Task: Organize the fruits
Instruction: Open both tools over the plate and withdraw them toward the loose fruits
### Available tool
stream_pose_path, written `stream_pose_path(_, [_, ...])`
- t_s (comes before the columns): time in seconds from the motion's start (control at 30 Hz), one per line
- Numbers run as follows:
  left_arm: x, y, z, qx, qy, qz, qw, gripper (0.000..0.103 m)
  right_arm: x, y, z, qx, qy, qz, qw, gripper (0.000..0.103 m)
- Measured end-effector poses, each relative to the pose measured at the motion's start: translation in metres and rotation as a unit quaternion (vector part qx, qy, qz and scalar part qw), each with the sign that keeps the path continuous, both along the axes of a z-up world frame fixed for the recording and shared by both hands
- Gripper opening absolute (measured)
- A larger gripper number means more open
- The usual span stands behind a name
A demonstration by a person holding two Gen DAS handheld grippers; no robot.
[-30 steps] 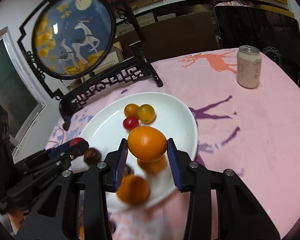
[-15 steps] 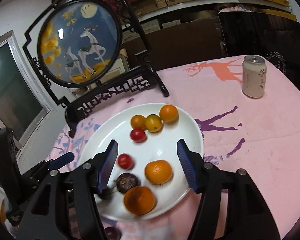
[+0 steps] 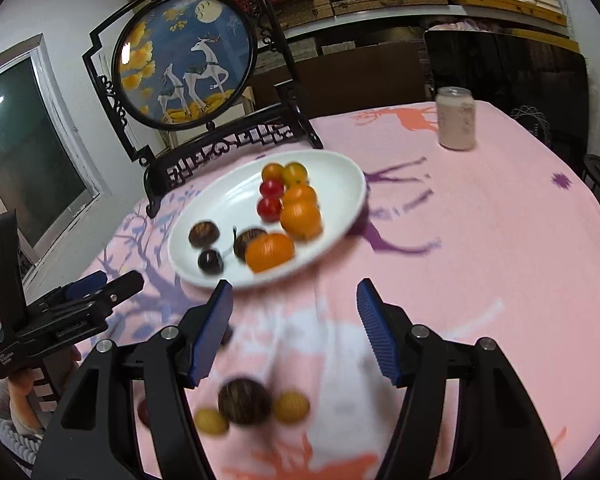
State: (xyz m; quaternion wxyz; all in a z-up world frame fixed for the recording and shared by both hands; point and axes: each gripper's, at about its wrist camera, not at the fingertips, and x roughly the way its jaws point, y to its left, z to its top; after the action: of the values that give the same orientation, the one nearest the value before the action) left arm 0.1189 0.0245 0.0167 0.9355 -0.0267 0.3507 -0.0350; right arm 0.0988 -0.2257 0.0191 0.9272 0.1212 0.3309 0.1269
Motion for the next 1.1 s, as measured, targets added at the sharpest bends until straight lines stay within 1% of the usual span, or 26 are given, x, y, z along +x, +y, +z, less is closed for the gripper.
stream_pose_path(0.07, [-0.013, -0.004, -0.003, 0.004, 0.001, -0.013, 0.9999, 0.096, -0.013, -0.007, -0.004, 0.007, -0.003, -0.013, 1.0, 0.08])
stream_pose_path(0.1, [-0.021, -0.007, -0.005, 0.009, -0.001, -0.022, 0.9997, 0.097, -0.016, -0.01, -0.004, 0.008, -0.004, -0.019, 1.0, 0.081])
stream_pose_path(0.23, [-0.034, -0.02, -0.01, 0.023, -0.001, -0.057, 0.9981, 0.099, -0.02, -0.021, -0.004, 0.02, -0.004, -0.036, 0.999, 0.081])
stream_pose_path(0.37, [-0.037, -0.031, -0.013, 0.025, 0.004, -0.092, 0.9954, 0.099, -0.017, -0.025, -0.005, 0.029, 0.006, -0.042, 0.999, 0.081])
stream_pose_path(0.5, [-0.033, -0.038, -0.021, 0.045, 0.022, -0.098, 0.9939, 0.099, -0.018, -0.025, -0.006, 0.032, 0.009, -0.038, 0.999, 0.081])
stream_pose_path(0.6, [-0.027, -0.039, -0.028, 0.06, 0.039, -0.09, 0.9934, 0.099, -0.019, -0.025, -0.005, 0.031, 0.006, -0.037, 0.999, 0.081])
stream_pose_path(0.67, [-0.022, -0.036, -0.033, 0.077, 0.047, -0.071, 0.9934, 0.101, -0.019, -0.025, -0.005, 0.032, 0.006, -0.037, 0.999, 0.081])
stream_pose_path(0.73, [-0.018, -0.026, -0.03, 0.066, 0.047, -0.06, 0.9948, 0.101, -0.019, -0.025, -0.005, 0.031, 0.006, -0.037, 0.999, 0.081])
stream_pose_path(0.77, [-0.018, -0.02, -0.027, 0.067, 0.04, -0.047, 0.9958, 0.101, -0.02, -0.025, -0.004, 0.032, 0.005, -0.036, 0.999, 0.081])
stream_pose_path(0.83, [-0.019, -0.001, -0.018, 0.086, 0.017, 0.009, 0.9961, 0.101, -0.02, -0.025, -0.004, 0.033, 0.004, -0.035, 0.999, 0.081])
stream_pose_path(0.87, [-0.019, 0.008, -0.015, 0.086, 0.01, 0.033, 0.9957, 0.101, -0.02, -0.025, -0.004, 0.034, 0.004, -0.035, 0.999, 0.081])
stream_pose_path(0.9, [-0.018, 0.024, -0.011, 0.07, 0.008, 0.063, 0.9955, 0.101, -0.02, -0.025, -0.003, 0.035, 0.005, -0.034, 0.999, 0.081])
stream_pose_path(0.97, [-0.018, 0.04, -0.008, 0.038, 0.008, 0.082, 0.9959, 0.101, -0.021, -0.025, -0.003, 0.037, 0.004, -0.032, 0.999, 0.081])
stream_pose_path(1.0, [-0.019, 0.045, -0.007, 0.016, 0.008, 0.08, 0.9967, 0.101, -0.021, -0.024, -0.003, 0.037, 0.004, -0.031, 0.999, 0.081])
stream_pose_path(1.03, [-0.02, 0.045, -0.007, 0.005, 0.007, 0.071, 0.9974, 0.101, -0.021, -0.025, -0.002, 0.037, 0.003, -0.031, 0.999, 0.081])
stream_pose_path(1.07, [-0.021, 0.039, -0.006, 0.001, 0.005, 0.05, 0.9987, 0.101, -0.021, -0.024, -0.002, 0.037, 0.003, -0.031, 0.999, 0.081])
stream_pose_path(1.1, [-0.022, 0.031, -0.007, 0.008, 0.004, 0.029, 0.9996, 0.101, -0.021, -0.024, -0.003, 0.037, 0.003, -0.031, 0.999, 0.081])
